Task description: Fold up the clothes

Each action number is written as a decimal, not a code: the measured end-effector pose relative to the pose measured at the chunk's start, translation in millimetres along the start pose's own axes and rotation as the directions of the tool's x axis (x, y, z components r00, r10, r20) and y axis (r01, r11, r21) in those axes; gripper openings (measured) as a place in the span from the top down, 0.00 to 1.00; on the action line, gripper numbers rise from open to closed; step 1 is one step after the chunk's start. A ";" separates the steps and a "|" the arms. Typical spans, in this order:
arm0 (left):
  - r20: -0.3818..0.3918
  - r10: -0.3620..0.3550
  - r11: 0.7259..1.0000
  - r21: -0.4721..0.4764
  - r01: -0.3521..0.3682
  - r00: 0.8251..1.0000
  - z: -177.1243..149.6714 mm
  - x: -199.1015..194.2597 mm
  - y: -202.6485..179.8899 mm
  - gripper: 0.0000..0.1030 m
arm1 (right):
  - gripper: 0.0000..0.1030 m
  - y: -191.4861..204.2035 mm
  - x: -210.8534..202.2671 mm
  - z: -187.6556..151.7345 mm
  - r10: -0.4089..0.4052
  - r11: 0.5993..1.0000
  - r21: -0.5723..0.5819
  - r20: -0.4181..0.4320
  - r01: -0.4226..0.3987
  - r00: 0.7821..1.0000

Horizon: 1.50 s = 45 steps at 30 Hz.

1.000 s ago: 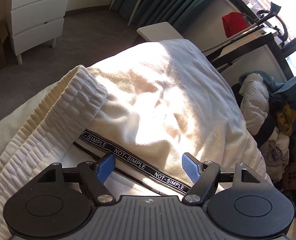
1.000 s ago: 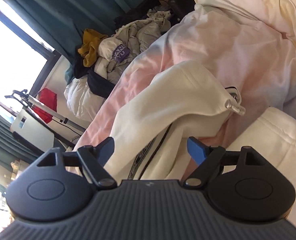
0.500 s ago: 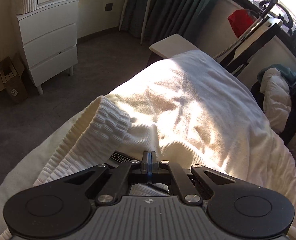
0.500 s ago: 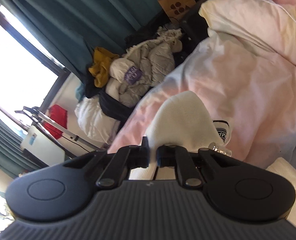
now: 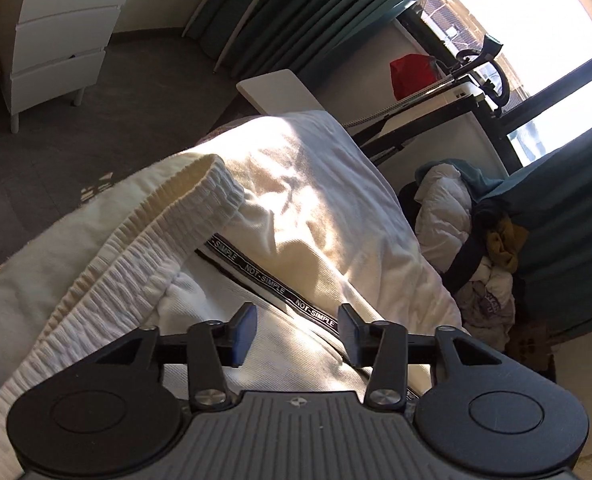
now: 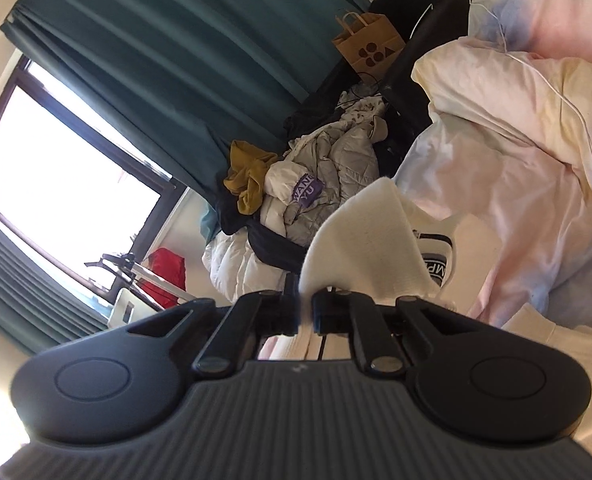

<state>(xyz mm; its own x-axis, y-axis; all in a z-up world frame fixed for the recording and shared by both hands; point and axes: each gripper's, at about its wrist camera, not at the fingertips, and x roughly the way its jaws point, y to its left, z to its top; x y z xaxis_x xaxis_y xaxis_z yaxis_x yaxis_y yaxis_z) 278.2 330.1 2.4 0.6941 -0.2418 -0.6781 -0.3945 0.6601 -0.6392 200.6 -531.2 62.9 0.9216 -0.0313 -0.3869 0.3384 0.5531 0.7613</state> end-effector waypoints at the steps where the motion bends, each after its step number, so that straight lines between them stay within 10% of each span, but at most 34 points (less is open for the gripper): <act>1: -0.017 -0.024 1.000 -0.019 0.023 1.000 -5.4 6.7 -0.3 0.49 | 0.91 1.5 -2.5 -1.8 -0.003 1.000 -0.008 0.007 0.003 1.000; 7: -0.142 -0.029 0.999 -0.038 0.024 0.990 -22.6 86.1 -37.9 0.41 | 0.91 6.2 -4.6 -3.2 -0.030 0.997 -0.076 0.019 0.031 0.999; 13: -0.187 0.185 0.981 0.090 -0.171 0.965 -31.3 151.3 -80.9 0.22 | 0.92 -15.8 20.2 -9.7 -0.095 0.992 -0.079 -0.004 0.095 0.995; 18: -0.144 0.392 0.890 0.310 -0.335 0.909 -48.3 185.5 -112.7 0.30 | 0.93 -34.6 36.9 -15.8 -0.115 0.991 -0.069 -0.011 0.114 0.993; 25: -0.003 0.491 0.786 0.432 -0.442 0.871 -75.2 197.7 -127.2 0.38 | 0.93 -40.8 39.2 -23.8 -0.099 0.992 -0.087 -0.024 0.096 0.995; 27: 0.040 0.514 0.752 0.461 -0.472 0.857 -82.8 201.0 -131.1 0.55 | 0.93 -41.6 35.4 -25.2 -0.093 0.992 -0.086 -0.030 0.091 0.995; 30: 0.050 0.489 0.764 0.457 -0.455 0.871 -79.9 188.0 -124.7 0.75 | 0.92 -41.4 24.8 -24.5 -0.089 0.993 -0.081 -0.039 0.086 0.995; 35: 0.016 0.362 0.869 0.356 -0.343 0.932 -62.0 141.2 -108.9 0.98 | 0.92 -35.7 7.3 -18.2 -0.071 0.994 -0.087 -0.035 0.068 0.997; 45: 0.077 0.233 0.933 0.264 -0.245 0.970 -8.7 132.3 -129.0 0.99 | 0.92 -8.4 106.5 11.0 -0.124 0.983 -0.142 -0.037 0.118 0.992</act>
<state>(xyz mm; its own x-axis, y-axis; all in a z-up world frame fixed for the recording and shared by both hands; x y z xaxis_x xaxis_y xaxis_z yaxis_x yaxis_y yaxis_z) 415.7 206.8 -8.0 0.6274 -0.0262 -0.7783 -0.3789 0.8629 -0.3344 298.0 -548.3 20.9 0.8648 -0.0688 -0.4974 0.4141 0.6579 0.6291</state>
